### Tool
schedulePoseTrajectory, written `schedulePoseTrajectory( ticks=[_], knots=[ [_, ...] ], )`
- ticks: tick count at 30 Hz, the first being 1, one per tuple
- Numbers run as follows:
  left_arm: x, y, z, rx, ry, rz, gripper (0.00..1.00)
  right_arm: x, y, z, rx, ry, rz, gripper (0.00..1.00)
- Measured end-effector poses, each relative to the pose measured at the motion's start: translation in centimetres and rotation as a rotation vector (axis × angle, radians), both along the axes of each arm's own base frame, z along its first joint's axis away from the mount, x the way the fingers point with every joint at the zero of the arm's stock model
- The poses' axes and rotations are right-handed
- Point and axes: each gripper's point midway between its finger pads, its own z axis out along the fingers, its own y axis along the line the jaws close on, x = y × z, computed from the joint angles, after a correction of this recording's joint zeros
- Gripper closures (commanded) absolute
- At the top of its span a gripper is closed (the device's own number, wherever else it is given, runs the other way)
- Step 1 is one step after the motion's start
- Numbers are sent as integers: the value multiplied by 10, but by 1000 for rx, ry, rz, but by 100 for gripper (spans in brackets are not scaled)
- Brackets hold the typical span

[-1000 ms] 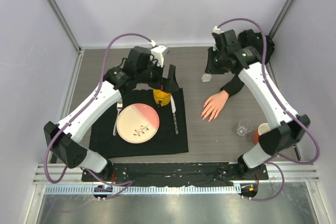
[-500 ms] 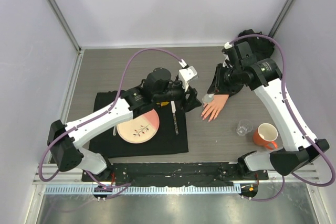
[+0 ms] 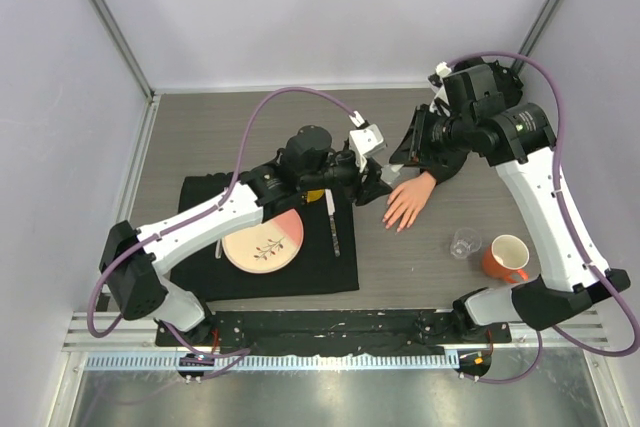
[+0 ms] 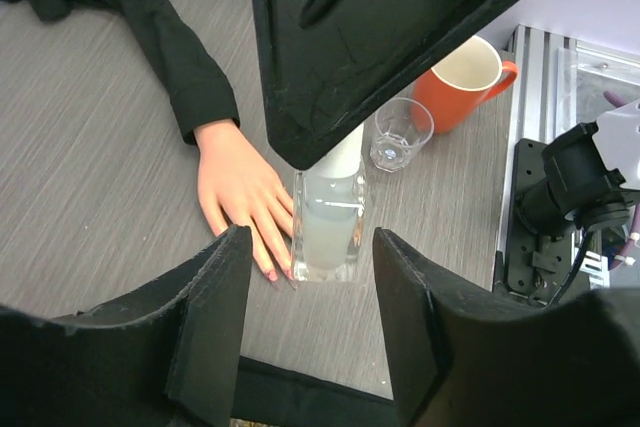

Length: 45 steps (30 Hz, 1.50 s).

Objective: Paint the nails

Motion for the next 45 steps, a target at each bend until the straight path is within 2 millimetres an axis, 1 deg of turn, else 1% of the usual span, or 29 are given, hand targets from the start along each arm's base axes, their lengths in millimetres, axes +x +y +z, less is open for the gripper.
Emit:
schedulePoseTrajectory(
  ticks=[4,7,11,14,16,19,20,21,23,24,25,28,31,32,34,37,40,43,45],
  knots=[
    [2,-2,2,-9,-12,-1,55,3,4,2,13,10,5,99],
    [4,-4,8,-29,-27,0,59,4,7,-1,15,28,8,99],
    [5,-7,15,-51,-41,0,68,4,9,-1,23,42,16,99],
    [6,-7,15,-52,-43,0,73,5,10,1,29,40,18,99],
    [6,-8,16,-54,-45,-1,74,4,10,1,30,39,19,99],
    [6,-8,17,-56,-47,-1,83,4,10,3,30,37,19,99],
    [6,-8,18,-57,-48,-1,95,4,10,3,31,37,19,99],
    [6,-8,18,-56,-48,-1,100,4,10,3,31,37,19,99],
    [6,-8,18,-55,-47,0,100,4,10,3,31,37,20,99],
    [7,-8,18,-55,-47,2,100,4,10,3,31,36,20,97],
    [7,-8,18,-55,-47,3,100,4,10,3,31,36,19,83],
    [7,-8,20,-55,-49,6,100,5,10,5,31,30,19,59],
    [9,-7,19,-51,-43,16,100,6,10,10,33,12,23,49],
    [9,-6,18,-48,-40,22,100,7,10,12,34,7,23,42],
    [10,-5,16,-42,-25,36,100,8,10,15,35,-10,21,40],
    [12,-4,15,-42,-9,52,100,10,10,20,43,-40,19,39],
    [12,-3,16,-35,6,64,100,10,9,27,59,-76,15,42],
    [12,-3,23,-43,9,69,100,11,10,33,71,-102,12,46],
    [13,-3,28,-50,4,70,100,12,9,33,68,-108,6,47]
  ],
)
